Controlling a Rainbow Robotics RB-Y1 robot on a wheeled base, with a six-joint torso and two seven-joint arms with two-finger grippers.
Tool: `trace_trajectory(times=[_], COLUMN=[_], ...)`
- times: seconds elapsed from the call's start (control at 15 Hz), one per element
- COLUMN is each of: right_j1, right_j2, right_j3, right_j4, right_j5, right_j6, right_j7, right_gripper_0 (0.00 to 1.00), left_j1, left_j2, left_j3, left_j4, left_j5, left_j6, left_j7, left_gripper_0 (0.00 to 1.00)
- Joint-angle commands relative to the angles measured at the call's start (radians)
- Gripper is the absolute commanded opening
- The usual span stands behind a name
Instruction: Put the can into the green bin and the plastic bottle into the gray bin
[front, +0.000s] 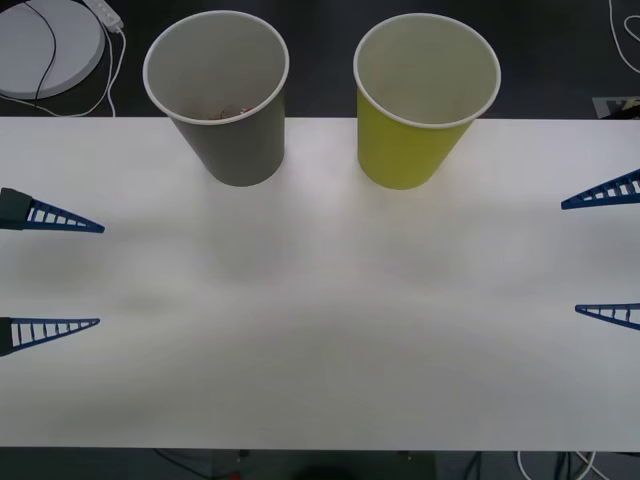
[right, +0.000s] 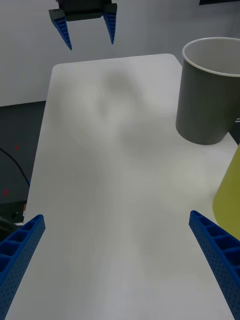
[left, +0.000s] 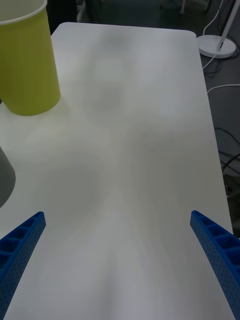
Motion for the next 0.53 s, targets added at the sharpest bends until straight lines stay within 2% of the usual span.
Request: trace_trajectory(times=[0.07, 0.53], right_j1=[0.0, 0.0], right_j2=[0.0, 0.0], right_j3=[0.0, 0.0], right_j4=[0.0, 0.0], right_j5=[0.0, 0.0], right_j6=[0.0, 0.0], right_j7=[0.0, 0.0], right_gripper_0=[1.0, 1.0], left_j1=[0.051, 0.057], left_j2=[0.0, 0.0], left_j3=[0.037, 0.038], left_j4=[-0.036, -0.043], left_j5=[0.001, 0.003], left_j6=[0.001, -0.004], left_j7=[0.006, 0.0], left_gripper_0=[1.0, 1.0])
